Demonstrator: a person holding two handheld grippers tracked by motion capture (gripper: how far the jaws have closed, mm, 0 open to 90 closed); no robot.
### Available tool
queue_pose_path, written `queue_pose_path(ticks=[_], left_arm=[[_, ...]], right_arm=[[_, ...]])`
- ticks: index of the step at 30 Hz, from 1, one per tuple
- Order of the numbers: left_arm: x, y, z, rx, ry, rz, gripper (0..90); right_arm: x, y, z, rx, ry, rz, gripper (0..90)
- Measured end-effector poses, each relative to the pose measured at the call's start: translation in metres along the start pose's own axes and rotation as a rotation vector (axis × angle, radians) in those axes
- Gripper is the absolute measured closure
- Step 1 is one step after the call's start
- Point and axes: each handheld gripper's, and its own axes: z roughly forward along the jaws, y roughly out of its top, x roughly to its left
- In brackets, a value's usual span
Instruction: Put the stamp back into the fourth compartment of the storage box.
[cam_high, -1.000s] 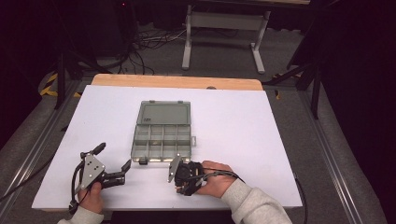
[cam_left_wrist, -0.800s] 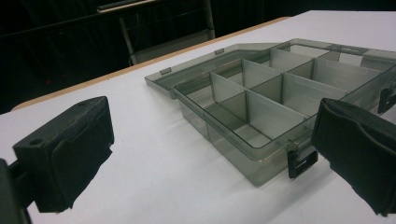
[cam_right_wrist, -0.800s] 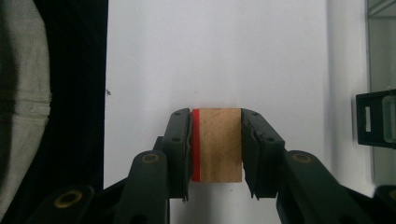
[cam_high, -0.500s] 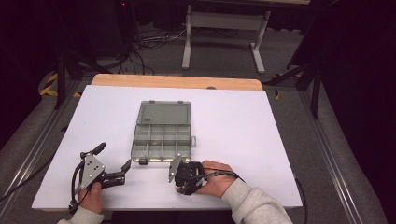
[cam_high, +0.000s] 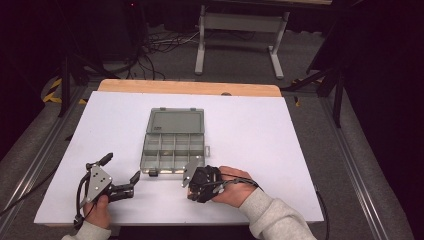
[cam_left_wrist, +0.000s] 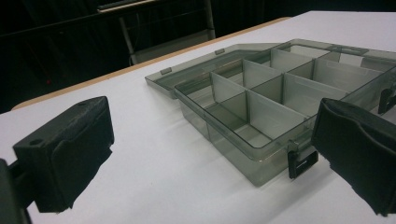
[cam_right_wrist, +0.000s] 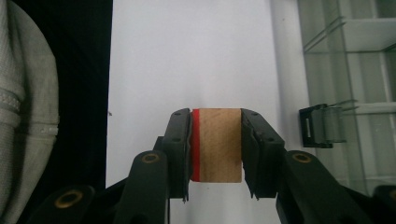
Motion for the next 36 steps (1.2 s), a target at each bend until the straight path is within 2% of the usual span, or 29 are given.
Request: queue_pose_path(ticks=[23,29,36], left_arm=[[0.000,0.000,0.000,-0.001,-0.001,-0.002,0.3],[0.000,0.000,0.000,-0.001,-0.001,0.000,0.3],[0.000,0.000,0.000,-0.001,-0.001,-0.002,0.3]], right_arm=[[-0.021,0.002,-0.029,-0.132,-0.066,0.061,65.8],[-0.027,0.002,-0.033,-0.155,-0.082,0.080,65.8],[-0.035,0.004,-0.039,-0.170,-0.103,0.081,65.8]])
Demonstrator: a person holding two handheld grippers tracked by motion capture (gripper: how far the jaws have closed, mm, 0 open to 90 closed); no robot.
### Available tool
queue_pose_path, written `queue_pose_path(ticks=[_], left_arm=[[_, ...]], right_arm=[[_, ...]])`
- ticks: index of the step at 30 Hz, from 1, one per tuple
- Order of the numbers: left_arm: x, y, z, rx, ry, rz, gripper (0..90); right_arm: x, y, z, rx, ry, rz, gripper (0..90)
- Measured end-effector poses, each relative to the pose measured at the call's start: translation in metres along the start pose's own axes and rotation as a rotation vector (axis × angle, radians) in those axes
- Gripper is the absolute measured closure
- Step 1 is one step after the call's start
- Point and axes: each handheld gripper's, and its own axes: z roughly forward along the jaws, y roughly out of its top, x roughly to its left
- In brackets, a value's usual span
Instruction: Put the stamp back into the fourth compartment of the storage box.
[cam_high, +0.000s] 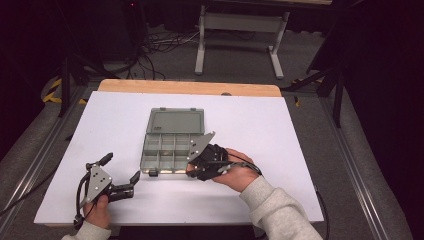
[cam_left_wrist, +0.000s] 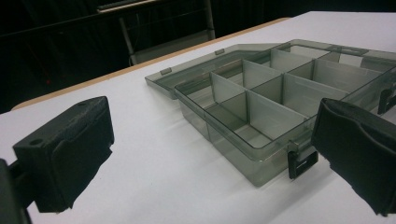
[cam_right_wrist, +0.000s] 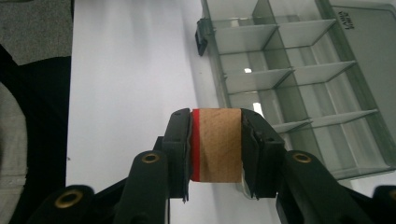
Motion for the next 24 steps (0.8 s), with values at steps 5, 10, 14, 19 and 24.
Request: queue_pose_path(ticks=[5,10,14,19,24], left_arm=[[0.000,0.000,0.000,0.000,0.000,0.002,0.3],[0.000,0.000,0.000,-0.001,-0.001,0.001,0.3],[0.000,0.000,0.000,-0.001,-0.001,0.002,0.3],[0.000,0.000,0.000,-0.001,-0.001,0.002,0.3],[0.000,0.000,0.000,-0.003,-0.002,0.001,0.3]], right_arm=[[-0.007,0.002,-0.001,-0.006,-0.012,0.011,65.8],[-0.015,0.005,-0.001,-0.004,-0.029,0.013,65.8],[-0.021,0.007,-0.002,-0.006,-0.037,0.023,65.7],[-0.027,0.008,-0.002,-0.009,-0.043,0.030,65.8],[-0.035,0.008,-0.002,-0.009,-0.050,0.048,65.8]])
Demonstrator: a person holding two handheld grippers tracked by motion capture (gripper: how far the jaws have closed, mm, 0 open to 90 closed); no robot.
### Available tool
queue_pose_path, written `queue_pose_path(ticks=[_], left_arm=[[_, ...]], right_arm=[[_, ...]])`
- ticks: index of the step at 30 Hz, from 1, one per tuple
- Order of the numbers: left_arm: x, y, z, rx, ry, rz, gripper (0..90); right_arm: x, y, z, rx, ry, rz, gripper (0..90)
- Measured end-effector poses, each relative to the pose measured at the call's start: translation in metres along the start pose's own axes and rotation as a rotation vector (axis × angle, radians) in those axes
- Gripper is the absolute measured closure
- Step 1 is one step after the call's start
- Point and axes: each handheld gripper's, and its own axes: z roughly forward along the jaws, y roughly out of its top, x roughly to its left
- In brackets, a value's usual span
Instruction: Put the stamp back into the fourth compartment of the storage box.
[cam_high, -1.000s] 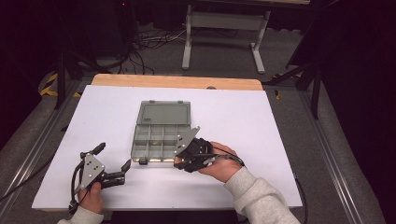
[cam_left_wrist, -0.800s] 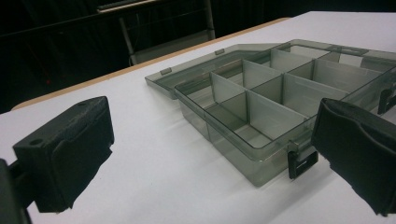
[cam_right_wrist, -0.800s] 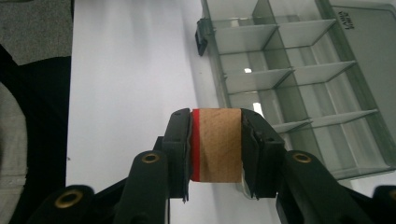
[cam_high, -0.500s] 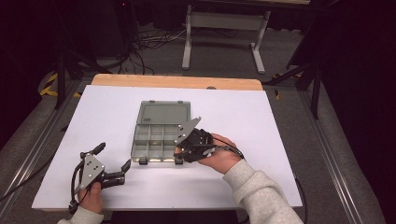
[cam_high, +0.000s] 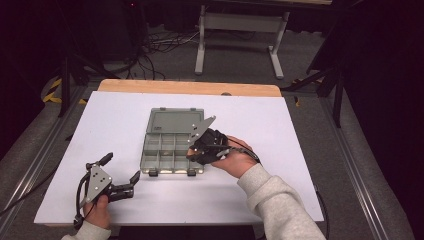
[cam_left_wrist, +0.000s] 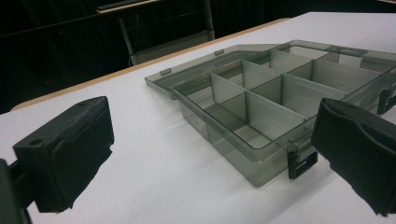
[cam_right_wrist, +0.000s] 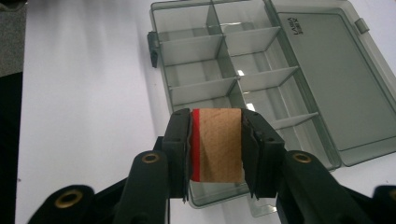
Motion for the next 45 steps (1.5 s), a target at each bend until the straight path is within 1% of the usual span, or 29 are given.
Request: queue_pose_path(ticks=[7,8,10,14,17,18,25,26,31,37,42,45], left_arm=[[0.000,0.000,0.000,0.001,0.000,0.001,0.3],[0.000,0.000,0.000,0.001,0.000,0.001,0.3],[0.000,0.000,0.000,-0.003,0.000,-0.001,0.3],[0.000,0.000,0.000,-0.002,0.001,0.000,0.3],[0.000,0.000,0.000,-0.002,0.001,-0.001,0.3],[0.000,0.000,0.000,-0.003,0.000,0.000,0.3],[0.000,0.000,0.000,-0.002,0.000,0.000,0.3],[0.000,0.000,0.000,-0.002,0.000,0.000,0.3],[0.000,0.000,0.000,-0.002,0.001,0.000,0.3],[0.000,0.000,0.000,-0.002,0.000,-0.002,0.3],[0.001,0.000,0.000,0.000,0.000,-0.001,0.3],[0.001,0.000,0.000,0.000,-0.001,0.000,0.3]], right_arm=[[-0.012,0.004,0.002,0.005,-0.020,0.010,65.8],[-0.013,0.004,0.003,0.005,-0.019,0.019,65.8],[-0.015,0.004,0.004,0.006,-0.023,0.022,65.8],[-0.023,0.004,0.007,0.018,-0.035,0.025,65.7],[-0.025,0.004,0.008,0.018,-0.036,0.030,65.8],[-0.029,0.005,0.010,0.020,-0.042,0.029,65.8],[-0.036,0.006,0.015,0.027,-0.053,0.031,65.7],[-0.039,0.006,0.017,0.035,-0.061,0.032,65.8],[-0.045,0.005,0.021,0.032,-0.063,0.045,65.8],[-0.051,0.003,0.026,0.042,-0.070,0.048,65.8],[-0.057,0.001,0.029,0.045,-0.076,0.069,65.8],[-0.059,0.000,0.031,0.046,-0.075,0.065,65.7]])
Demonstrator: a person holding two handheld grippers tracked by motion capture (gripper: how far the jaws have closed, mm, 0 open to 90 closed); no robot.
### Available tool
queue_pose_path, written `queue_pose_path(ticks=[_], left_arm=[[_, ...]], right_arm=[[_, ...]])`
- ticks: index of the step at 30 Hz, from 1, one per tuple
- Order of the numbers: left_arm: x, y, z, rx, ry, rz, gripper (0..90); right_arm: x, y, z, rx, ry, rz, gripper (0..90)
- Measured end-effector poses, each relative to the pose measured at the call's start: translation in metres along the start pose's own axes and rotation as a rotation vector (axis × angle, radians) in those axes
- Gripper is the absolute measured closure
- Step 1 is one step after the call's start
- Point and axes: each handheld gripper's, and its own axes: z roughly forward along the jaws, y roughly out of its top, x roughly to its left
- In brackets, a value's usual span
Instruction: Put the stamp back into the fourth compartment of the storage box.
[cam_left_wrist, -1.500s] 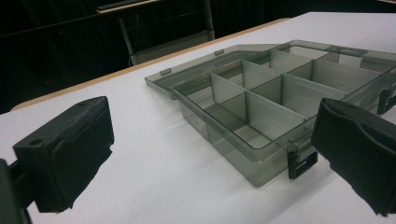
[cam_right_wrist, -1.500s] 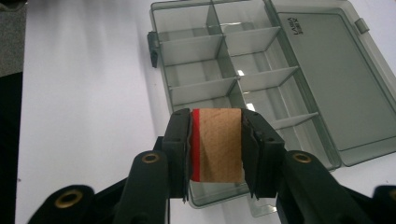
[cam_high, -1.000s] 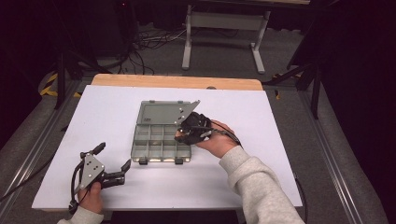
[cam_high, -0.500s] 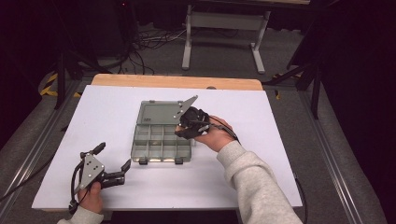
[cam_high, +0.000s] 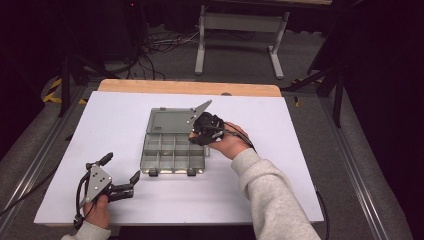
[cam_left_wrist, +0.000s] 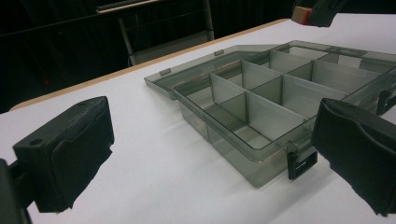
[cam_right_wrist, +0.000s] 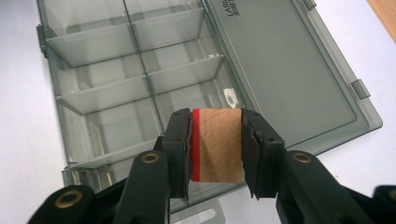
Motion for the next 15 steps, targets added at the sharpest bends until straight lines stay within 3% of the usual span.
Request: queue_pose_path(ticks=[15], left_arm=[[0.000,0.000,0.000,-0.002,0.000,0.000,0.3]], right_arm=[[-0.006,-0.004,0.015,0.049,0.017,0.015,65.8]])
